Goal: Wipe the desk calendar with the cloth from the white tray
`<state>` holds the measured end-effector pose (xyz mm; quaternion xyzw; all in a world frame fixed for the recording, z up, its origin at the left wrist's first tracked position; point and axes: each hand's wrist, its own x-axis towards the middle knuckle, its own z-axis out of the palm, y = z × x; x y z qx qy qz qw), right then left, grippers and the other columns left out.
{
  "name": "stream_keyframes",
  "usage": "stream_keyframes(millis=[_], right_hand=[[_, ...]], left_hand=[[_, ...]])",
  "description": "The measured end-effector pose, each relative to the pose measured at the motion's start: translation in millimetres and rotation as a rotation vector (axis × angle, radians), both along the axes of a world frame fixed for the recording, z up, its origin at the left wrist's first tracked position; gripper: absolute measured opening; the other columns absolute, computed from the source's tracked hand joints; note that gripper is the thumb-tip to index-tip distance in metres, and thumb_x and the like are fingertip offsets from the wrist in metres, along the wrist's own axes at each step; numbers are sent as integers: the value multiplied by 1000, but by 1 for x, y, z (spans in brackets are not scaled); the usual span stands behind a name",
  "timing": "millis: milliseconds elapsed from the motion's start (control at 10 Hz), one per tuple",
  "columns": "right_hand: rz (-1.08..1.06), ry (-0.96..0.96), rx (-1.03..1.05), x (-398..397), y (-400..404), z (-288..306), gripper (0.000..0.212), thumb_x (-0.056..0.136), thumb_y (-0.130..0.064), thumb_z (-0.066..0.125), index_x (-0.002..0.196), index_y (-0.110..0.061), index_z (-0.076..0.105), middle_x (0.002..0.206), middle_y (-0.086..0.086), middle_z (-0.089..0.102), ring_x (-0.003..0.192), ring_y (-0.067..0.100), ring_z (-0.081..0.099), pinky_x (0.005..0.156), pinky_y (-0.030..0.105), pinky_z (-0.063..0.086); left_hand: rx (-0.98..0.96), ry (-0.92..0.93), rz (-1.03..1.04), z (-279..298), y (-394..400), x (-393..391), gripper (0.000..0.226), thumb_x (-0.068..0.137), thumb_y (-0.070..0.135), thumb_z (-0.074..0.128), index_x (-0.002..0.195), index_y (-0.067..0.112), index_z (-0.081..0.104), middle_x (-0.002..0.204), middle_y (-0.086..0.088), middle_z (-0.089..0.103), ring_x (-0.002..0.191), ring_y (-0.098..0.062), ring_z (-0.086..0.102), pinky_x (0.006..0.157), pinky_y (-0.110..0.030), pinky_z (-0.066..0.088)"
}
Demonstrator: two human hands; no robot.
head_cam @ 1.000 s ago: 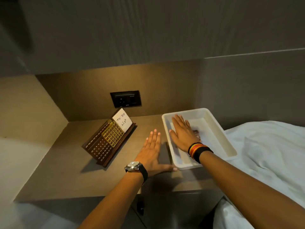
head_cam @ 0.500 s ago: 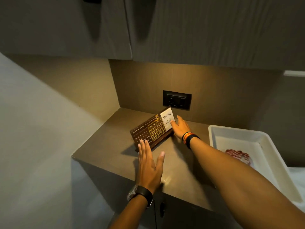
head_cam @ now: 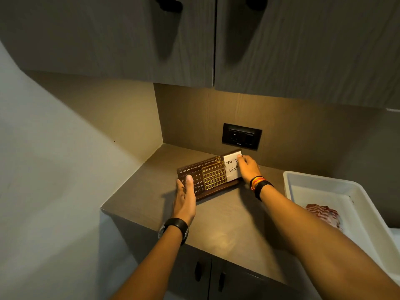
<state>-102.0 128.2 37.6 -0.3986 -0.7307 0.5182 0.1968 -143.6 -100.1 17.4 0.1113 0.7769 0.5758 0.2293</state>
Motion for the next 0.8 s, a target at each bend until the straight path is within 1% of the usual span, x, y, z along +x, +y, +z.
stream_keyframes(millis=[100,200,300,400,500,600,700,800], right_hand=[[-47,35,-3,20,-9,-7,37,110,-39,39,124,-14,63,121,13,74,107,29,70,92,44,58],[-105,62,-29,47,-27,-21,33,109,-33,39,127,-19,63,125,10,73,105,25,70,85,37,59],[-132,62,-50,56,-37,-26,33,109,-28,39,131,-20,62,129,10,72,113,29,70,94,46,60],[-203,75,-58,61,-50,-24,34,109,-25,38,133,-23,61,131,9,72,115,29,70,99,48,59],[-235,61,-38,62,-55,-22,35,108,-22,38,135,-22,60,132,9,71,112,27,68,97,45,58],[-264,15,-33,60,-60,-22,36,108,-21,39,138,-20,58,136,11,69,119,30,68,95,42,57],[-294,1,-32,58,-65,-22,39,107,-20,40,144,-19,53,141,12,66,127,33,65,98,44,55],[-436,22,-46,59,-74,-19,57,107,-22,42,162,-17,30,159,11,49,144,32,50,114,46,43]], left_hand=[[5,-5,-32,8,0,-26,99,84,85,14,164,26,11,157,-10,45,139,-29,48,117,-47,36],[-32,30,-86,22,7,-59,92,89,83,13,161,27,25,155,-9,50,137,-30,52,115,-45,39],[-56,52,-130,24,13,-72,86,93,80,12,160,29,27,157,-7,47,139,-30,49,112,-45,38],[-70,57,-209,21,18,-81,89,91,82,12,159,27,29,158,-7,46,140,-30,49,113,-48,38],[-71,38,-259,18,19,-87,90,90,83,13,159,27,28,158,-7,46,139,-31,49,115,-49,39],[-102,23,-318,16,17,-94,91,89,84,11,161,29,24,162,-6,41,144,-31,44,119,-56,33],[-105,53,-327,12,16,-98,90,90,84,10,161,30,22,164,-6,37,147,-31,40,121,-57,30],[-127,88,-352,3,12,-101,86,93,80,11,164,30,8,169,-6,27,151,-33,32,122,-55,26]])
